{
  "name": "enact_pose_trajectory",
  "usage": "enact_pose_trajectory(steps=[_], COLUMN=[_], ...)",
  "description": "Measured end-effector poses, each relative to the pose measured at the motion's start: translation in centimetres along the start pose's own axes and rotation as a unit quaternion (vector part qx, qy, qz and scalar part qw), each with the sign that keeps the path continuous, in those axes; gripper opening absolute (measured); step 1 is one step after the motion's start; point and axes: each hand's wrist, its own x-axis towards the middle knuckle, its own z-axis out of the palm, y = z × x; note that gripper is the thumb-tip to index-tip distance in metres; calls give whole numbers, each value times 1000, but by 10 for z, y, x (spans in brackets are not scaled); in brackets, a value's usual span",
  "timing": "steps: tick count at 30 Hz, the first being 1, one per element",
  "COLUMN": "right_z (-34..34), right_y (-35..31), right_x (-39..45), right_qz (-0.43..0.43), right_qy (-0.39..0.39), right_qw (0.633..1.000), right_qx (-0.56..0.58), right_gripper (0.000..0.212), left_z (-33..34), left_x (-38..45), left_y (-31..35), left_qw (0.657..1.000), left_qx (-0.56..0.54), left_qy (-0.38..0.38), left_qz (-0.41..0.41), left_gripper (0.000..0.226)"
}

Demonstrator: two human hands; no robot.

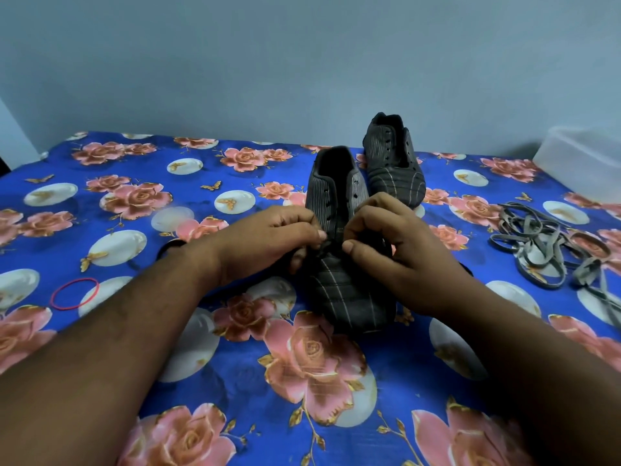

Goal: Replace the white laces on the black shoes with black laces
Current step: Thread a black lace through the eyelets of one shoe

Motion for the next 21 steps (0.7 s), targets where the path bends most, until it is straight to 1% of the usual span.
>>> enact_pose_trajectory(steps=[1,3,6,8,9,11,13,16,18,21], right_z=[1,0,-5,-9,-10,-16,-22,-28,-29,-30], right_y=[0,0,5,10,12,16,20,23,22,22], right_x=[0,1,1,0,-1,-4,-5,-5,-5,-4], right_qz=[3,7,22,21,15,15,30,43,41,36], right_qy=[3,16,13,-4,-13,-26,-36,-38,-32,-43], right_qw=[1000,999,998,999,999,999,999,998,997,998], right_qx=[20,50,58,42,28,10,16,39,55,42], right_gripper=[5,14,10,6,7,20,29,23,16,12], left_z=[0,-1,0,0,0,-1,-2,-1,0,1], left_x=[0,0,1,1,0,-1,-2,-3,-3,-5], left_y=[-1,-3,-5,-4,-3,-2,-2,-1,0,1], left_qw=[1000,1000,1000,1000,1000,1000,1000,1000,1000,999], left_qx=[8,24,25,19,17,10,2,5,12,12], left_qy=[-1,-2,2,0,-2,-9,-12,-16,-22,-24], left_qz=[2,-1,0,1,1,-1,-1,7,16,19], left_gripper=[26,32,33,31,28,26,31,41,41,43])
